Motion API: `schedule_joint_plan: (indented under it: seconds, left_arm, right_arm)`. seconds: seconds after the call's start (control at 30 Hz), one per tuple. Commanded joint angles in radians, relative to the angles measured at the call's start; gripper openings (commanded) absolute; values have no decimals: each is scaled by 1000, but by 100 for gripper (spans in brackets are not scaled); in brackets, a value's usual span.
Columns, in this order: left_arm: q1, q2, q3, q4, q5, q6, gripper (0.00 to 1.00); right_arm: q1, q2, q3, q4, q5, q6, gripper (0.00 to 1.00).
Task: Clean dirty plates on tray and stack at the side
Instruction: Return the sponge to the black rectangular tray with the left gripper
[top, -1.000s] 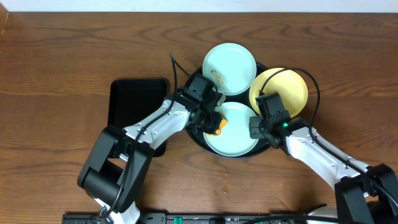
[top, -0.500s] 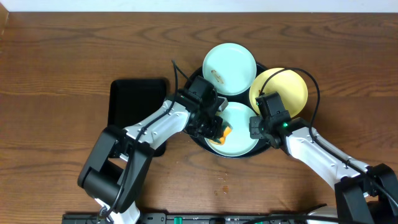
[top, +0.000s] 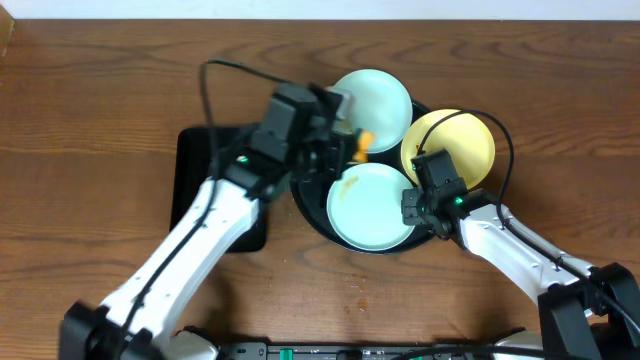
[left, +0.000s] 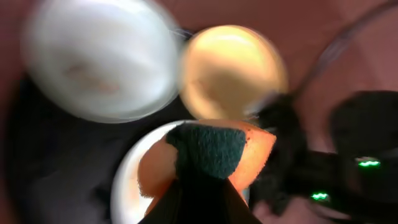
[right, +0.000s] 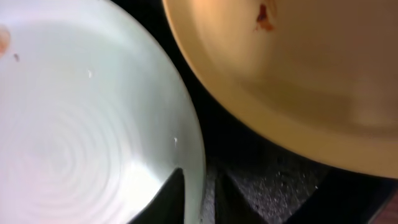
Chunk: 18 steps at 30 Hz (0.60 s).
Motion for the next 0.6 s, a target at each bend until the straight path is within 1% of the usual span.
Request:
schedule_joint_plan:
  seconds: [0.0, 0.03, 0.1, 0.13, 0.23, 0.33, 0.43, 0.53, 0.57]
  left_arm:
    - [58, -1, 2, -95, -231, -12, 7]
    - [77, 0, 2, -134, -263, -12, 7]
    - [119, 8, 2, -210, -302, -12, 8]
    - [137, 13, 2, -240, -306, -11, 7]
    - [189, 26, 1, -311, -306, -11, 7]
    - [228, 32, -3, -349, -307, -11, 8]
    - [253, 33, -13, -361, -329, -11, 8]
    - [272, 33, -27, -360, -335, -11, 7]
    - [275, 33, -31, -360, -335, -11, 7]
  right_arm:
    - [-3, 8, -5, -24, 9, 53, 25]
    - [-3, 8, -5, -32, 9, 66, 28]
    - [-3, 8, -5, -39, 9, 85, 29]
    - [-3, 8, -5, -42, 9, 103, 28]
    - [-3, 8, -5, -66, 8, 195, 21]
    - [-3, 8, -6, -97, 0, 262, 20]
    - [-2, 8, -17, -88, -45, 291, 19]
    - [10, 8, -30, -82, -50, 314, 19]
    - [13, 8, -31, -82, -50, 314, 17]
